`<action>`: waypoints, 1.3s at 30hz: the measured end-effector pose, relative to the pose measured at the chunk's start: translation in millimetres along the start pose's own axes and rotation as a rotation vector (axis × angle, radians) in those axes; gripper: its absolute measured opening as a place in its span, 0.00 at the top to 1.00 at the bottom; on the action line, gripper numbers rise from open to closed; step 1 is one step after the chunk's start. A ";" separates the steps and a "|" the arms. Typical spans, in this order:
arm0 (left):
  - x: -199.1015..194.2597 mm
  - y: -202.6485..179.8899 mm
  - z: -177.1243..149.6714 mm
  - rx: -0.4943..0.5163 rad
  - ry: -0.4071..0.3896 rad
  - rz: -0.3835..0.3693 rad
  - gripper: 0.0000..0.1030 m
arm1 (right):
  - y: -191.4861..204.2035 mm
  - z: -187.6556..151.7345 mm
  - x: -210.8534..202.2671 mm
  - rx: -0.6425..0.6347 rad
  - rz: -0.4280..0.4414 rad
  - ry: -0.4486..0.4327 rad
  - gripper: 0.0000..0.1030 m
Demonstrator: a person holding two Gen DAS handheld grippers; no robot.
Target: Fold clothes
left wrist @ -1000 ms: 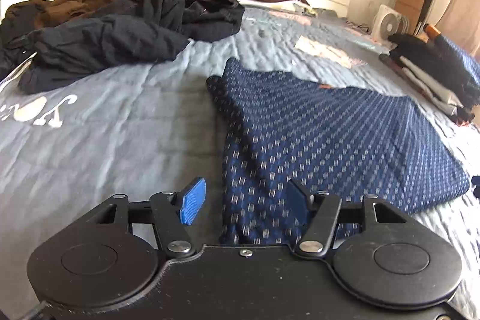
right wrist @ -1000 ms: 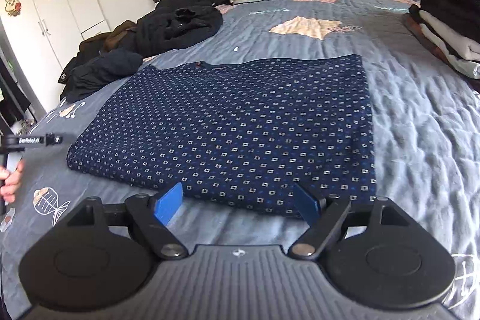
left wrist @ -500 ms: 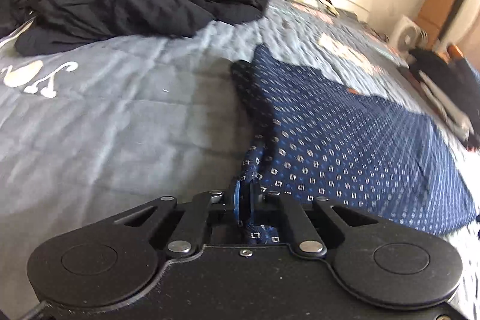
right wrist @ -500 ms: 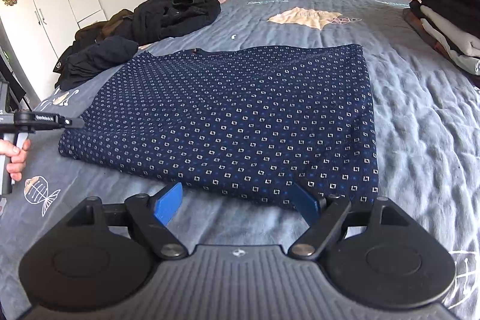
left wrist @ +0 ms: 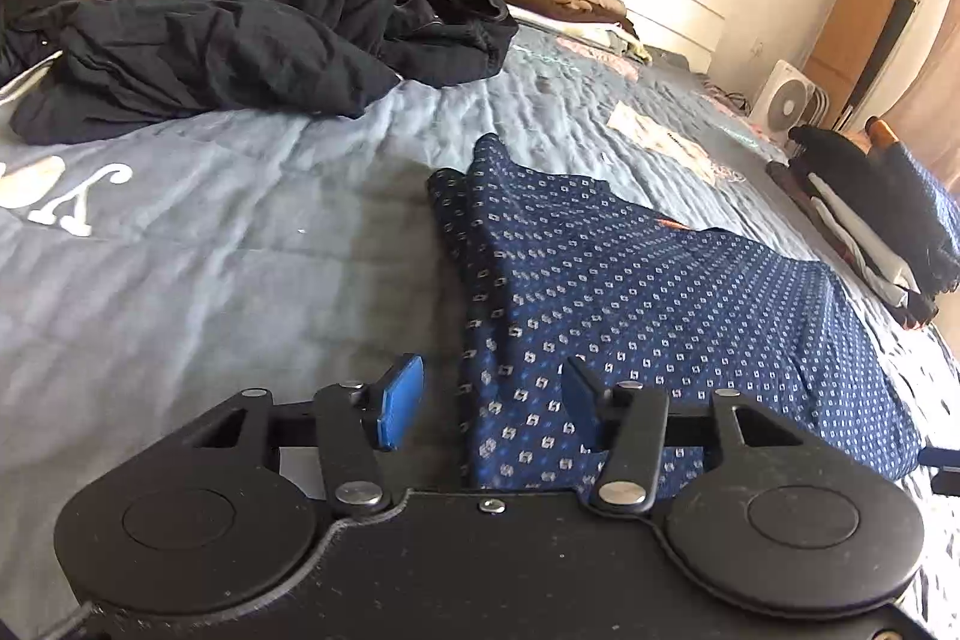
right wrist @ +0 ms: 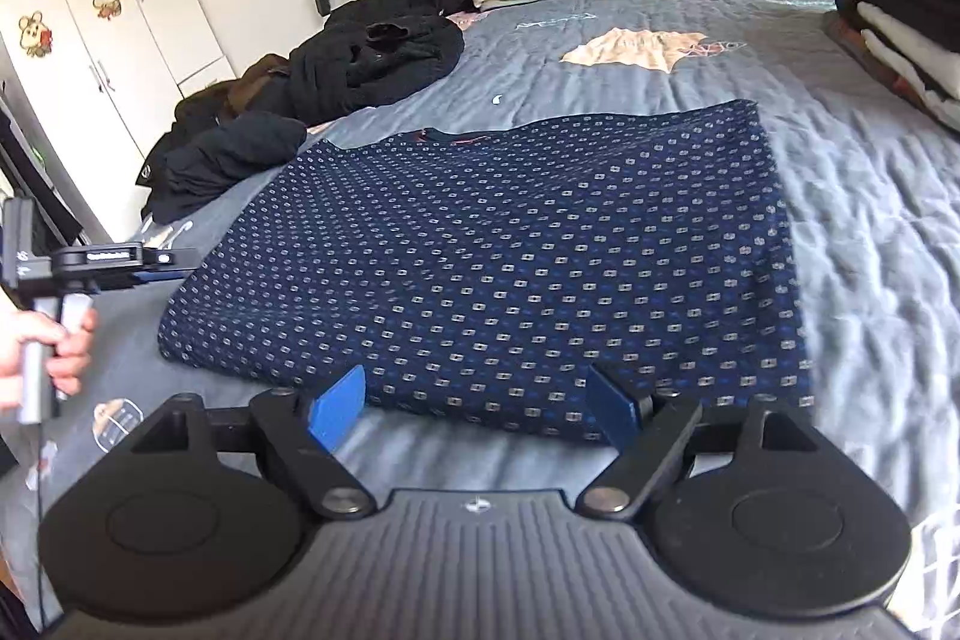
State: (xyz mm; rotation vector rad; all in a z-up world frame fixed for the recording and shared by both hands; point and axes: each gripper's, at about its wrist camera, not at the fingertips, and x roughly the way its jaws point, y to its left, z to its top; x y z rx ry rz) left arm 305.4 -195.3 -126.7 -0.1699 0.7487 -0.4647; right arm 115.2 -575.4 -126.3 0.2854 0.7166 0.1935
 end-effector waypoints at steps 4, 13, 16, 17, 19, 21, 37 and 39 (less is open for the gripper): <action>18.4 4.4 11.7 -0.007 0.008 -0.042 0.50 | 8.6 -4.7 3.0 -0.018 0.008 0.014 0.22; 31.6 25.5 15.4 -0.141 -0.027 -0.093 0.93 | 4.1 -7.6 4.9 -0.025 -0.005 0.015 0.22; 30.8 44.2 20.2 -0.246 -0.005 -0.108 0.91 | 0.3 -8.4 3.6 -0.016 -0.010 0.016 0.22; 29.8 47.1 22.9 -0.259 -0.011 -0.115 0.91 | -0.9 -8.1 2.4 -0.014 -0.009 0.013 0.22; 27.5 51.2 28.8 -0.276 -0.029 -0.131 0.90 | -2.5 -7.1 -0.4 -0.009 -0.007 0.006 0.22; 25.1 55.2 34.6 -0.293 -0.048 -0.146 0.90 | -3.1 -5.2 -3.1 -0.002 -0.003 -0.006 0.22; 93.8 21.0 71.5 -0.273 0.019 -0.145 0.54 | -23.6 4.6 -10.3 0.037 -0.029 -0.026 0.22; 71.6 19.9 67.5 -0.269 -0.022 -0.130 0.51 | -37.5 9.7 -17.9 0.079 -0.052 -0.047 0.22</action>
